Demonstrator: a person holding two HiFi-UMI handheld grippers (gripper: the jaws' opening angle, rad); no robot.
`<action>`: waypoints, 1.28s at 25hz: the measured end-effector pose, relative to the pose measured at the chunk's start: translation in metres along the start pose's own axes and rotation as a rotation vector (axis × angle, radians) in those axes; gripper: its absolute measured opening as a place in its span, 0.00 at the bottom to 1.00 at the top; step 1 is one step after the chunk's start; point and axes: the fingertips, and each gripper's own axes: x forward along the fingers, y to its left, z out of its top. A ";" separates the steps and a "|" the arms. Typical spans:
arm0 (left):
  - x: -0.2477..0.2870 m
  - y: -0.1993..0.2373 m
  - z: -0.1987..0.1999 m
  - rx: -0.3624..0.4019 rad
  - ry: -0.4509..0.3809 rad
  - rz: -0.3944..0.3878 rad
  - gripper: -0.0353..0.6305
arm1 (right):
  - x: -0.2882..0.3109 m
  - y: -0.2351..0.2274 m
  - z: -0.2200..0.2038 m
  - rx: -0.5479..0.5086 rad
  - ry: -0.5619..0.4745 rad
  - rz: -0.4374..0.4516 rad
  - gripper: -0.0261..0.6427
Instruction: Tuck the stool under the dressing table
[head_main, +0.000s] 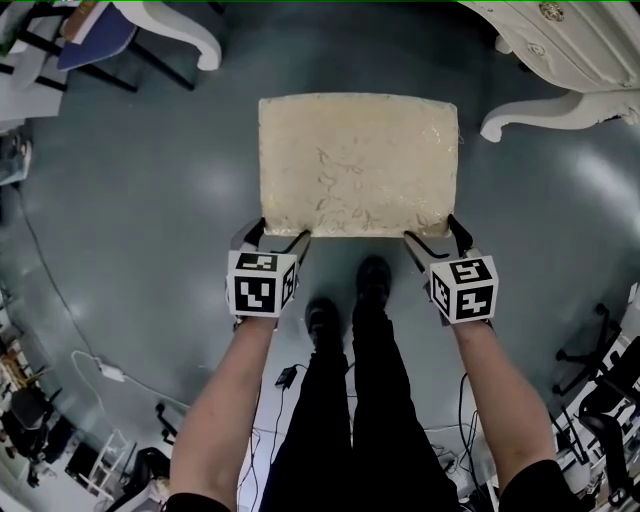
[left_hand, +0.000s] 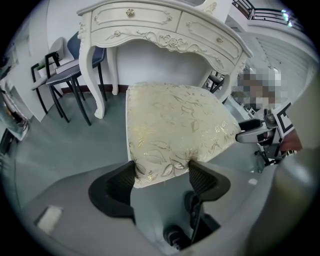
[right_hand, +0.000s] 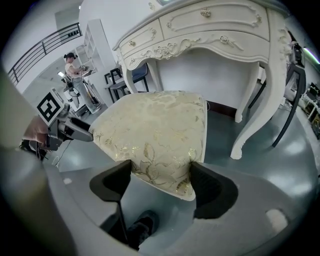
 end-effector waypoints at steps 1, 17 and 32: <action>0.002 0.000 0.004 -0.006 0.003 0.002 0.60 | 0.002 -0.003 0.004 -0.006 0.002 0.004 0.60; 0.021 -0.002 0.049 -0.073 0.076 0.019 0.60 | 0.023 -0.045 0.056 -0.081 0.023 0.023 0.61; 0.042 0.045 0.131 0.034 -0.023 -0.015 0.60 | 0.055 -0.055 0.122 0.006 -0.022 -0.050 0.60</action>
